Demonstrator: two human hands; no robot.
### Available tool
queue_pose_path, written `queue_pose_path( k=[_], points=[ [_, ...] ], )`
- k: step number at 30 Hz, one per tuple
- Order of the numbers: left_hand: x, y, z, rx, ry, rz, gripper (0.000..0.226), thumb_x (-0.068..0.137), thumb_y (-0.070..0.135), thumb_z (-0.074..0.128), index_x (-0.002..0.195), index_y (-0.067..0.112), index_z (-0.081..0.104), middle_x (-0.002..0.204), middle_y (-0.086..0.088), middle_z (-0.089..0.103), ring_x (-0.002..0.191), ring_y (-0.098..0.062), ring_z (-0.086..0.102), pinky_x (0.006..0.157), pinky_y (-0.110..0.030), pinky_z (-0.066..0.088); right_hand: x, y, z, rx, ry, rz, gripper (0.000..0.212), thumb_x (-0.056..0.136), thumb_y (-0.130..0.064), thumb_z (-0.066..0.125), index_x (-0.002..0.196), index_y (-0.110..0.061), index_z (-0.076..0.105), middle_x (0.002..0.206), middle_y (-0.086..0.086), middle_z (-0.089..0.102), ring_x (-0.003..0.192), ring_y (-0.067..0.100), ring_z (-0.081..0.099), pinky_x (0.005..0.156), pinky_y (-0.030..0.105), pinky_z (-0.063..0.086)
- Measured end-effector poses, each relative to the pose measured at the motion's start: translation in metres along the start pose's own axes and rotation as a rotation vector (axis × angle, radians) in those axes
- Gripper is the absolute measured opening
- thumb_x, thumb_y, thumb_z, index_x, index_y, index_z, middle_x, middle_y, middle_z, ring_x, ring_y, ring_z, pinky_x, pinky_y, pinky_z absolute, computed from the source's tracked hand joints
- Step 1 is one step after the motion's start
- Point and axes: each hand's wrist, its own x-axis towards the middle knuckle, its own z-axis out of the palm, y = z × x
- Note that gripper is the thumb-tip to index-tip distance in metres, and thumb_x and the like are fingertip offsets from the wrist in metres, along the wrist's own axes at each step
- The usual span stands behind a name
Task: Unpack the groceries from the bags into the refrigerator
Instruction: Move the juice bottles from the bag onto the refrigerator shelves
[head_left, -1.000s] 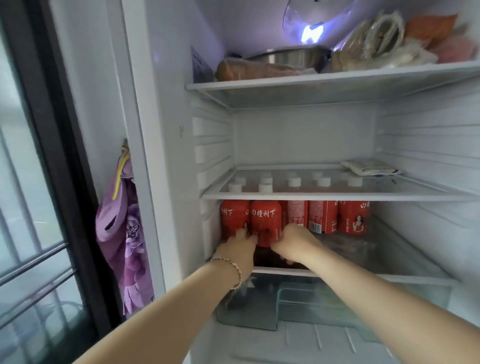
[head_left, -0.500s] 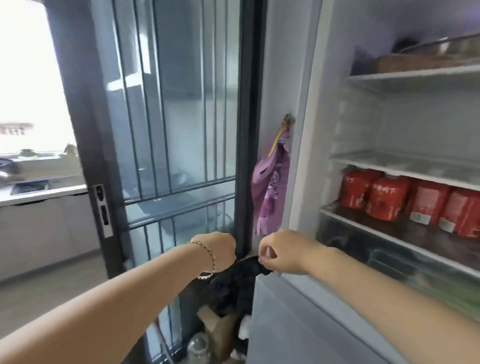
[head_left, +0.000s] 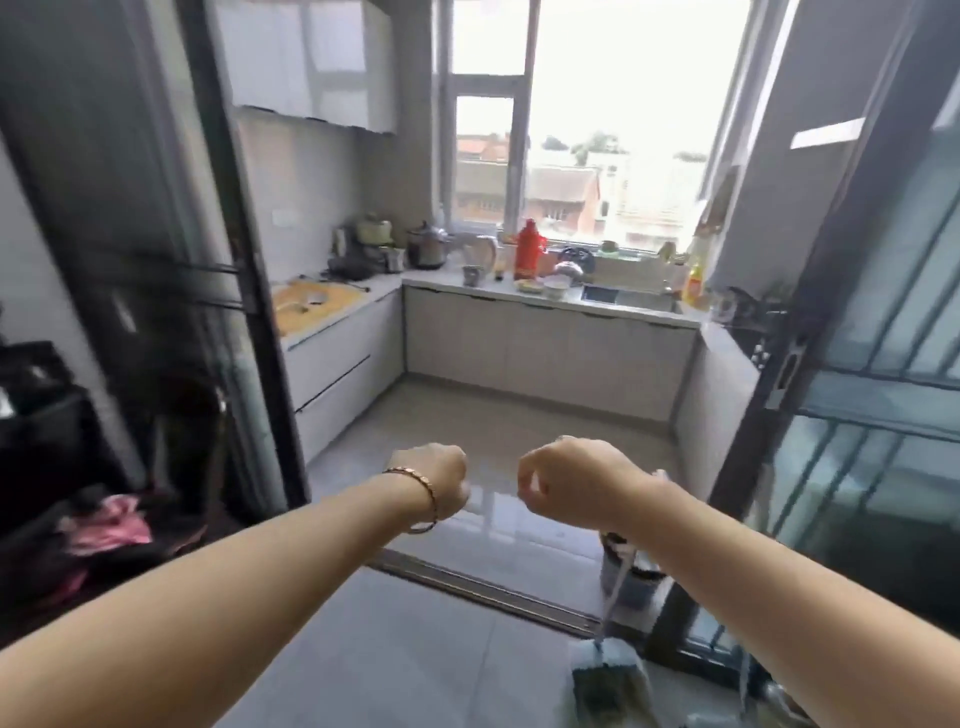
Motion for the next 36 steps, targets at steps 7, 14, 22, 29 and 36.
queue_pose_path(
  k=[7,14,22,29,36],
  points=[
    [-0.113,-0.28,0.007,-0.175,0.009,-0.516,0.026,0.09,0.021,0.044,0.107,0.013,0.061,0.121,-0.01,0.059,0.109,-0.031,0.056,0.09,-0.033,0.044,0.142,-0.258,0.043,0.118,-0.068,-0.321,0.021,0.087,-0.028,0.048,0.095,-0.022,0.067,0.101,0.001,0.068,0.094,0.025,0.062,0.077,0.027,0.048],
    [-0.23,-0.479,0.018,-0.244,0.066,-0.894,0.026,0.088,0.017,0.041,0.1,0.015,0.063,0.107,-0.008,0.065,0.097,-0.03,0.06,0.081,-0.033,0.047,0.237,-0.497,0.081,0.157,-0.223,-0.643,0.023,0.089,-0.03,0.047,0.096,-0.019,0.066,0.092,-0.002,0.057,0.084,0.021,0.054,0.071,0.031,0.044],
    [-0.313,-0.644,0.028,-0.245,0.069,-1.196,0.03,0.092,0.018,0.04,0.113,0.012,0.062,0.115,-0.01,0.064,0.104,-0.03,0.06,0.076,-0.03,0.041,0.317,-0.696,0.109,0.15,-0.254,-0.897,0.017,0.088,-0.03,0.047,0.086,-0.025,0.063,0.099,-0.002,0.066,0.089,0.023,0.061,0.071,0.029,0.045],
    [-0.368,-0.779,0.036,-0.279,0.102,-1.395,0.029,0.096,0.026,0.038,0.112,0.016,0.06,0.114,-0.007,0.063,0.102,-0.028,0.06,0.078,-0.032,0.045,0.372,-0.863,0.114,-0.035,-0.374,-1.021,0.023,0.086,-0.026,0.048,0.098,-0.018,0.066,0.091,-0.003,0.064,0.092,0.021,0.065,0.085,0.035,0.052],
    [-0.436,-0.896,0.076,-0.365,0.131,-1.498,0.031,0.097,0.024,0.037,0.114,0.019,0.062,0.118,-0.003,0.063,0.103,-0.026,0.06,0.077,-0.03,0.042,0.41,-1.0,0.176,0.106,-0.418,-1.057,0.024,0.093,-0.021,0.041,0.101,-0.013,0.062,0.102,0.004,0.064,0.091,0.024,0.06,0.076,0.032,0.047]
  ],
)
